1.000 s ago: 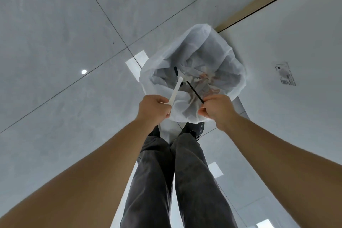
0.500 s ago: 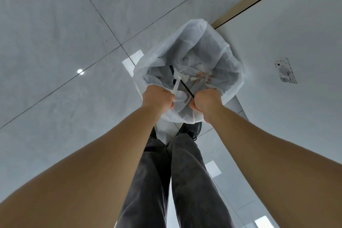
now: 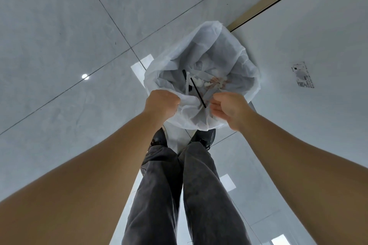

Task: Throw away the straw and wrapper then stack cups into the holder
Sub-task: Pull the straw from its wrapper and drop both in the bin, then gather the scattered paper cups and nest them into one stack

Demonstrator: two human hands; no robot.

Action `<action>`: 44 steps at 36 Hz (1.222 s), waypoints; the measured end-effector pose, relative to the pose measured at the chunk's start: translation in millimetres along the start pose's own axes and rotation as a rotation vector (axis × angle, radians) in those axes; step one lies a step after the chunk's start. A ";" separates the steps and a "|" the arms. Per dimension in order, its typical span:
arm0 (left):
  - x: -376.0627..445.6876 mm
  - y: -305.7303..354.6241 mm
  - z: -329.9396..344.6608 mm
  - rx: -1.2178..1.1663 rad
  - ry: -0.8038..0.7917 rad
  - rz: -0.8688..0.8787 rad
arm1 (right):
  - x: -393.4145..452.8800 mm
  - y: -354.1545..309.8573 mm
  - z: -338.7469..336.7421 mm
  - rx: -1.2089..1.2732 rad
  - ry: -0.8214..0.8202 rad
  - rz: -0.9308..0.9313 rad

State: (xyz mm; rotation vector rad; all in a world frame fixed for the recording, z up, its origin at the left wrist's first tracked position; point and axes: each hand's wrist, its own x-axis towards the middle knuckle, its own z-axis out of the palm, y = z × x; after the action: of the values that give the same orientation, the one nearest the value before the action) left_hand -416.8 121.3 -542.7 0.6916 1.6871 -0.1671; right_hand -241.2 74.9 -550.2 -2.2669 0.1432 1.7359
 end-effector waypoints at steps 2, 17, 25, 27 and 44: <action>-6.0 1.6 -3.4 0.000 -0.029 0.014 | -5.2 -1.9 -2.9 0.015 -0.023 -0.003; -93.5 7.7 -43.1 -0.153 -0.110 -0.079 | -102.3 -6.8 -32.5 0.046 -0.199 -0.029; -164.9 18.2 -98.1 -0.215 -0.104 0.073 | -183.4 -16.1 -57.2 0.180 -0.183 -0.102; -181.1 18.6 -110.9 -0.244 -0.098 0.091 | -204.5 -17.0 -60.1 0.233 -0.185 -0.121; -340.8 0.2 -169.4 -0.484 -0.137 0.192 | -393.4 -9.6 -43.0 0.489 -0.309 -0.289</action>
State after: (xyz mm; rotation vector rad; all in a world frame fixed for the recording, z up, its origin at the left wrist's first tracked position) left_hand -533.7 82.1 -182.6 0.4588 1.4434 0.3157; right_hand -306.0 36.0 -161.6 -1.5737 0.1474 1.6508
